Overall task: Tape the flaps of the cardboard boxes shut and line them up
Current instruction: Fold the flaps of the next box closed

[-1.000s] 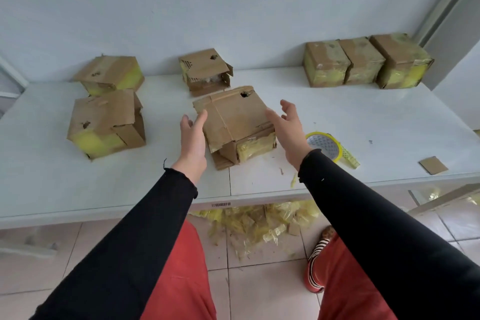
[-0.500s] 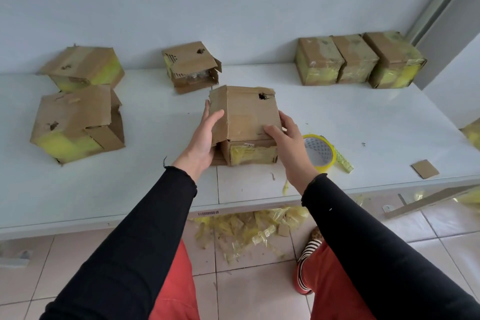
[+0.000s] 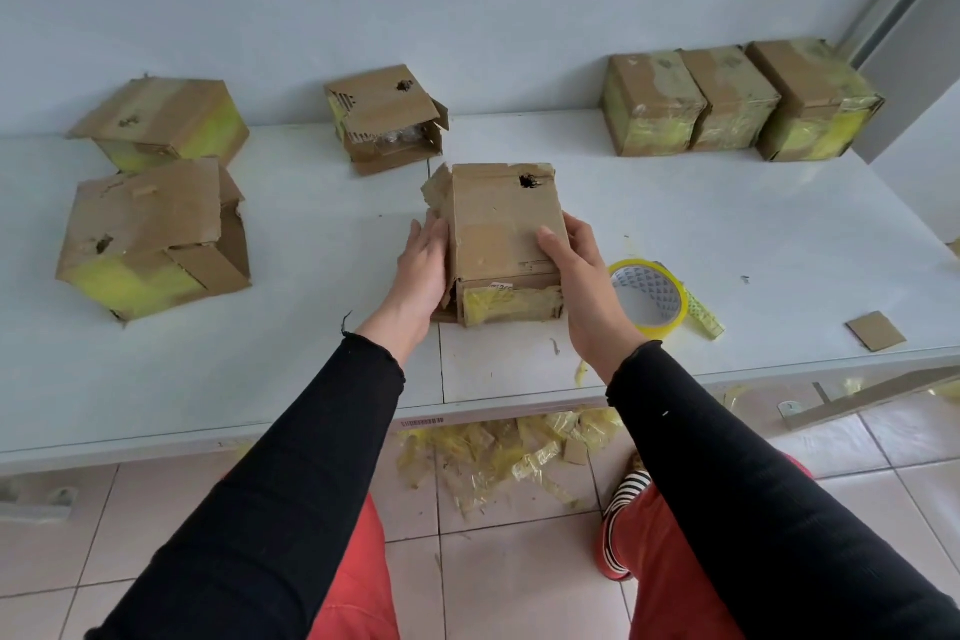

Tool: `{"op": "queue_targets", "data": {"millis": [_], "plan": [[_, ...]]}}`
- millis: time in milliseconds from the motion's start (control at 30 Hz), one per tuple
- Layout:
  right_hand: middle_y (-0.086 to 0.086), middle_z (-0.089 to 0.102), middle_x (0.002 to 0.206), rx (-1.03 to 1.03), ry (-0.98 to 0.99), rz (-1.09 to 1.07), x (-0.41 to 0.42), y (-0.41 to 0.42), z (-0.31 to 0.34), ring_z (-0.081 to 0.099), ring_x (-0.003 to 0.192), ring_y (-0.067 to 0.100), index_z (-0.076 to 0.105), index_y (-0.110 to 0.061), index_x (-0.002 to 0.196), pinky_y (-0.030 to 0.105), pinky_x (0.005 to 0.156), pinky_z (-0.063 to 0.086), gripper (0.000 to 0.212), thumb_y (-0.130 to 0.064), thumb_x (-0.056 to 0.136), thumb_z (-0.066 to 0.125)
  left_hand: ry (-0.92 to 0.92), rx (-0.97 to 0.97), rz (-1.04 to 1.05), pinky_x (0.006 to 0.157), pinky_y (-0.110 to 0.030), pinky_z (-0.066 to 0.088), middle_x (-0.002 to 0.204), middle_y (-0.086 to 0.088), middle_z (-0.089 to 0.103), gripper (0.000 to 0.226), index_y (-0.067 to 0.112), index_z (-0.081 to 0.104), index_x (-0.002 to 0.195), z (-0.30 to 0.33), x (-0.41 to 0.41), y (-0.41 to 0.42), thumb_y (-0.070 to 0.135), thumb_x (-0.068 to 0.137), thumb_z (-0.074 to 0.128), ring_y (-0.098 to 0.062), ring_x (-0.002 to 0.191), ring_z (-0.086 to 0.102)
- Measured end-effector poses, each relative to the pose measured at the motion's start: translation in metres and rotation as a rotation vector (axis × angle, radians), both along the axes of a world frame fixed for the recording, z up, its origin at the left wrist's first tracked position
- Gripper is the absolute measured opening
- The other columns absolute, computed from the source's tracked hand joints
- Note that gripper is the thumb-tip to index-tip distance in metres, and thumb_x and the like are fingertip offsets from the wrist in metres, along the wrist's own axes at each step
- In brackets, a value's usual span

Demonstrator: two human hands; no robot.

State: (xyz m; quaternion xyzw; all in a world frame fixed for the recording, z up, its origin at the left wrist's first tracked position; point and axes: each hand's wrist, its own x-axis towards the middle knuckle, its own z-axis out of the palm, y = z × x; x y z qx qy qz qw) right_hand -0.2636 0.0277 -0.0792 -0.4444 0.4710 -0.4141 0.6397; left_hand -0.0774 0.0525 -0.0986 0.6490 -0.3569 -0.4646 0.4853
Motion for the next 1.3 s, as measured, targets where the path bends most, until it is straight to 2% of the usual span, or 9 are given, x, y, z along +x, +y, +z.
{"op": "queue_targets", "data": {"millis": [200,333,600,767,900,967,1033,1133,1300], "plan": [[-0.004,0.072,0.122,0.004,-0.030,0.024,-0.003,-0.001,0.004,0.071,0.105,0.011,0.056,-0.030,0.134,0.031,0.082,0.059,0.043,-0.036,0.093,0.067,0.256,-0.046,0.090,0.097,-0.032,0.053,0.148,0.017,0.050,0.059,0.044,0.026,0.160,0.012,0.010,-0.001,0.036,0.106,0.049,-0.007,0.127,0.057],[-0.002,0.071,0.124,0.003,-0.046,0.033,-0.004,0.002,0.003,0.071,0.106,0.013,0.057,-0.028,0.133,0.028,0.079,0.058,0.046,-0.035,0.089,0.070,0.464,0.039,0.093,0.065,-0.029,0.054,0.093,0.001,0.070,0.035,0.022,0.070,0.118,0.019,0.020,0.002,0.038,0.089,0.059,-0.019,0.086,0.066],[-0.004,0.068,0.127,-0.024,-0.012,0.074,-0.005,0.007,0.004,0.068,0.111,0.014,0.053,-0.031,0.134,0.031,0.085,0.058,0.039,-0.031,0.097,0.065,0.406,0.069,0.113,0.103,-0.045,0.053,0.120,-0.003,0.075,0.035,0.019,0.070,0.129,0.019,0.011,0.002,0.040,0.106,0.053,-0.026,0.119,0.067],[-0.009,0.065,0.123,-0.050,0.018,0.112,-0.004,0.011,0.006,0.067,0.106,0.008,0.048,-0.032,0.136,0.020,0.077,0.055,0.038,-0.029,0.100,0.061,0.170,-0.125,0.181,0.107,-0.040,0.049,0.158,0.018,0.035,0.058,0.041,0.026,0.160,0.019,-0.005,0.005,0.031,0.109,0.051,-0.010,0.132,0.053],[-0.009,0.061,0.124,-0.048,0.045,0.148,-0.006,0.008,0.004,0.066,0.105,0.006,0.044,-0.032,0.143,0.015,0.073,0.054,0.045,-0.026,0.101,0.060,0.364,0.013,0.116,0.078,-0.038,0.064,0.122,-0.002,0.075,0.046,0.033,0.067,0.134,0.026,-0.012,0.007,0.059,0.105,0.042,-0.022,0.106,0.075],[-0.007,0.060,0.125,-0.044,0.061,0.168,-0.006,0.005,0.005,0.066,0.104,0.005,0.040,-0.037,0.148,0.015,0.073,0.055,0.054,-0.025,0.101,0.061,0.318,0.060,0.036,0.094,-0.043,0.059,0.132,-0.003,0.070,0.063,0.031,0.061,0.138,0.026,-0.011,0.008,0.074,0.099,0.038,-0.022,0.118,0.069],[-0.003,0.058,0.130,-0.034,0.090,0.195,-0.007,0.000,0.009,0.065,0.110,0.011,0.036,-0.042,0.152,0.019,0.075,0.054,0.063,-0.026,0.098,0.063,0.217,0.036,0.038,0.109,-0.047,0.048,0.143,-0.002,0.060,0.056,0.029,0.047,0.145,0.025,-0.007,0.005,0.064,0.101,0.046,-0.023,0.133,0.057],[0.002,0.057,0.129,-0.027,0.143,0.221,-0.005,-0.008,0.016,0.065,0.108,0.017,0.046,-0.040,0.144,0.021,0.068,0.054,0.057,-0.029,0.092,0.065,0.211,-0.011,0.129,0.090,-0.039,0.055,0.136,-0.005,0.059,0.040,0.023,0.042,0.140,0.029,-0.002,0.000,0.032,0.103,0.055,-0.025,0.122,0.061],[-0.004,0.069,0.106,0.027,0.143,0.075,0.008,-0.026,0.019,0.066,0.089,0.013,0.057,-0.022,0.110,0.028,0.068,0.052,0.024,-0.037,0.095,0.068,-0.026,-0.106,-0.004,0.125,-0.044,0.026,0.168,0.007,0.021,0.061,0.039,0.031,0.158,0.038,-0.003,-0.007,0.012,0.104,0.037,-0.008,0.151,0.024]]}}
